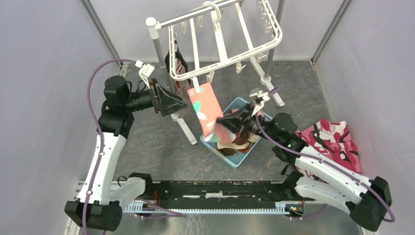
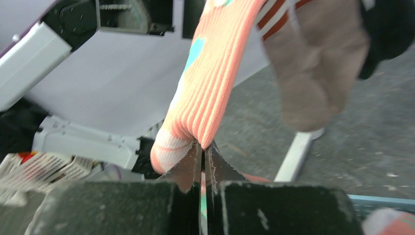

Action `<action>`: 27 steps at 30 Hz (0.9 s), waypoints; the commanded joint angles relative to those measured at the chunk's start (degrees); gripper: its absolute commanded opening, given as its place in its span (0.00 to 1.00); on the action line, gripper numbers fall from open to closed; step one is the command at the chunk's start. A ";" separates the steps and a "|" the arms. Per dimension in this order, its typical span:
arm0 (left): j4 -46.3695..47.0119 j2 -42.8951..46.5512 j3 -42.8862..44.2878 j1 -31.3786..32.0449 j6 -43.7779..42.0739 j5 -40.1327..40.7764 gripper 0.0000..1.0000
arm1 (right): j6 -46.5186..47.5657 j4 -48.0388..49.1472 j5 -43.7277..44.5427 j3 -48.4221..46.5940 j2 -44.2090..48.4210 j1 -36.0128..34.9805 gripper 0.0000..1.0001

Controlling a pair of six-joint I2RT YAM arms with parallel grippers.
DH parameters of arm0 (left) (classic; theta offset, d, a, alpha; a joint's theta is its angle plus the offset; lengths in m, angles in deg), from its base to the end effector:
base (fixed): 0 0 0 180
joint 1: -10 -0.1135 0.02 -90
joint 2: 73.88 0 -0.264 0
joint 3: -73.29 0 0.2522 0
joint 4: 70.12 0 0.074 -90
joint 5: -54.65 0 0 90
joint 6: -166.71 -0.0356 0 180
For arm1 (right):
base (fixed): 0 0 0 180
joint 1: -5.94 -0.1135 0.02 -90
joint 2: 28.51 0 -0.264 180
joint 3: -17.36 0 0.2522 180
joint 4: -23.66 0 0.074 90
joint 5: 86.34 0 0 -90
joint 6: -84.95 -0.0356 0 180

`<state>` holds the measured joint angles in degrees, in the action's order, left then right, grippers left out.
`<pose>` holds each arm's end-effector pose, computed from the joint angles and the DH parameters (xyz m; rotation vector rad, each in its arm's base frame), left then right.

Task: Remove the socks clipped to the hanger
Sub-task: Remove the sock from the hanger.

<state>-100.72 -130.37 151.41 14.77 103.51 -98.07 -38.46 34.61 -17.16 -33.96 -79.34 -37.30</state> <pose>0.1946 -0.0480 0.4125 0.5194 1.7541 -1.3287 0.1447 0.1535 0.3416 -0.4608 1.4547 1.3434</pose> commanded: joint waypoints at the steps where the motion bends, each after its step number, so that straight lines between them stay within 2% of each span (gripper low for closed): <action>1: 4.60 0.89 -2.12 5.09 4.23 3.19 0.86 | -1.15 4.17 -0.27 -0.65 -4.54 -6.90 0.00; 12: 9.62 -1.72 -4.34 6.29 5.15 3.70 0.80 | -2.07 8.03 -0.35 -3.09 -11.16 -11.40 0.00; 18: 19.07 -5.51 -4.49 9.41 10.87 5.55 0.89 | -2.12 8.29 0.47 -3.23 -11.23 -11.42 0.00; 23: 28.54 -8.11 -4.24 9.55 18.02 8.79 0.85 | -2.06 8.34 0.28 -2.70 -10.69 -11.40 0.00; 27: 32.27 -8.12 -3.67 9.69 20.97 11.82 0.81 | -2.78 9.33 0.13 -1.84 -10.43 -11.40 0.00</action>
<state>-77.46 -139.07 146.68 24.26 118.14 -90.18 -40.18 39.94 -16.88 -34.75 -91.07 -48.38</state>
